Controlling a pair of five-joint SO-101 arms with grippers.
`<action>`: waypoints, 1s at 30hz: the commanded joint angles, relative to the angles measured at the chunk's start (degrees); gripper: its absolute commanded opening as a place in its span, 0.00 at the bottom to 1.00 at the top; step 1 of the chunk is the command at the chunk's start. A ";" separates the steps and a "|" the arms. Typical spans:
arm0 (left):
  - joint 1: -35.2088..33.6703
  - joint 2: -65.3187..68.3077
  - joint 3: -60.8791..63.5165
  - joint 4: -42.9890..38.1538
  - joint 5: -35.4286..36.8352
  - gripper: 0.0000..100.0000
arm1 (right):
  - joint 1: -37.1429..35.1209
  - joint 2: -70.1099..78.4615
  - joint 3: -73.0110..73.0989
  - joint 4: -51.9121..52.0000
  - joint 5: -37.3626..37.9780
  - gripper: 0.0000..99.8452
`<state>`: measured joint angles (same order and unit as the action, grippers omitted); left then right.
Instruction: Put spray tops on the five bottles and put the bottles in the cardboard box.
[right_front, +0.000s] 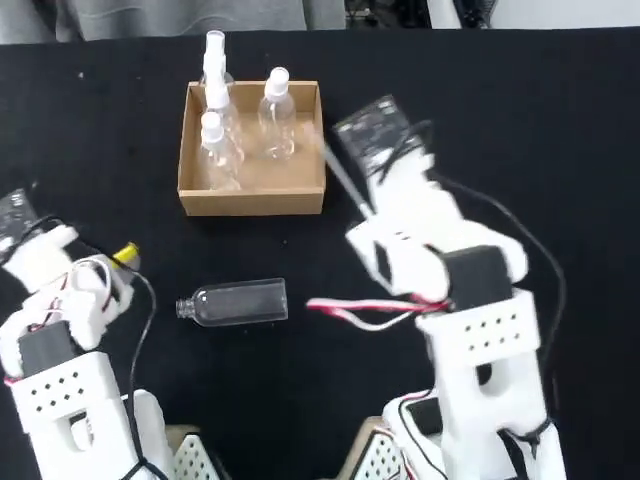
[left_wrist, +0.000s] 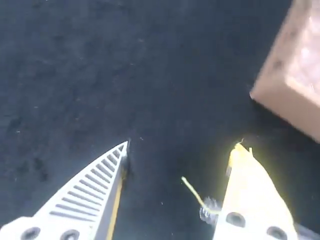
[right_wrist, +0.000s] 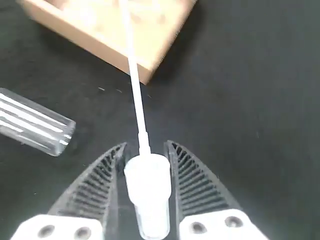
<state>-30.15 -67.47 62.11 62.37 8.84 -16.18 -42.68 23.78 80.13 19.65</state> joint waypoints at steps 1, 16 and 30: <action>-3.12 -1.05 -0.57 -1.14 2.11 0.30 | -6.07 -1.89 -0.22 0.09 2.55 0.01; -4.09 -1.05 -0.48 -1.14 2.90 0.30 | -16.26 9.36 -0.57 -11.87 20.75 0.01; -8.92 -1.05 -1.19 -1.14 2.99 0.30 | -21.71 29.85 -7.43 -22.77 25.76 0.01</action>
<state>-37.63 -67.47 62.11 62.02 11.38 -36.13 -15.52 21.85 59.74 44.70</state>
